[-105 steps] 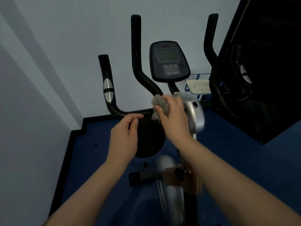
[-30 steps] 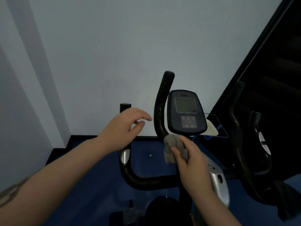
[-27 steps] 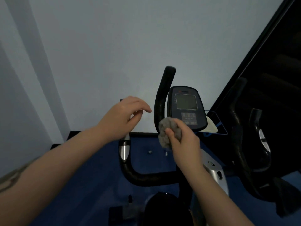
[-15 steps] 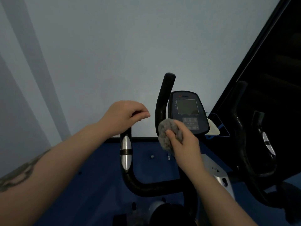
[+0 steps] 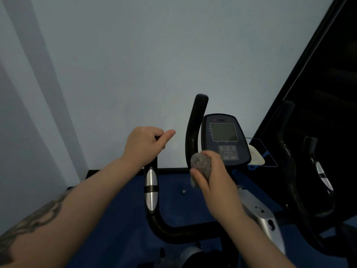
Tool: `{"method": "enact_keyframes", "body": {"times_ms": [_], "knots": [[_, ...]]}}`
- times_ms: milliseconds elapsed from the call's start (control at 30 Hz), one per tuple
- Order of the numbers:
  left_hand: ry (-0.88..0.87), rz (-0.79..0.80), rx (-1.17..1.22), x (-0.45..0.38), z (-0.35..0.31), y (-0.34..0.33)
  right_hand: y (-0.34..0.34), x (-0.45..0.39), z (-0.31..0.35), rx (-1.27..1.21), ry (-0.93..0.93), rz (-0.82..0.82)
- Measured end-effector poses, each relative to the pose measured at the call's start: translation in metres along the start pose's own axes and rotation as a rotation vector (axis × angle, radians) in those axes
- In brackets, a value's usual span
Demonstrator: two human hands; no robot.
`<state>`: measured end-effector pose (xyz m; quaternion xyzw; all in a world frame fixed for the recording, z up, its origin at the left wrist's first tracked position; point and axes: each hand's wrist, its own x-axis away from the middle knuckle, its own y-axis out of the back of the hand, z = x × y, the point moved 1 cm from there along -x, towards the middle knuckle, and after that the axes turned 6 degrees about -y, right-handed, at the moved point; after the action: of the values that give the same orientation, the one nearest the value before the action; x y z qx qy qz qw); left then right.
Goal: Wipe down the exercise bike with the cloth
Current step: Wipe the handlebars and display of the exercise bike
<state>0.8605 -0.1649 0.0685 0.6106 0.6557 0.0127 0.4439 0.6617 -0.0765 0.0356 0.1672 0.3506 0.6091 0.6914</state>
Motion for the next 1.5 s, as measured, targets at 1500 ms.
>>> {"method": "enact_keyframes", "body": {"times_ms": [1500], "knots": [[0.205,-0.169,0.512,0.010,0.018,-0.020,-0.012,-0.021,0.021,0.021,-0.133,-0.144]]}}
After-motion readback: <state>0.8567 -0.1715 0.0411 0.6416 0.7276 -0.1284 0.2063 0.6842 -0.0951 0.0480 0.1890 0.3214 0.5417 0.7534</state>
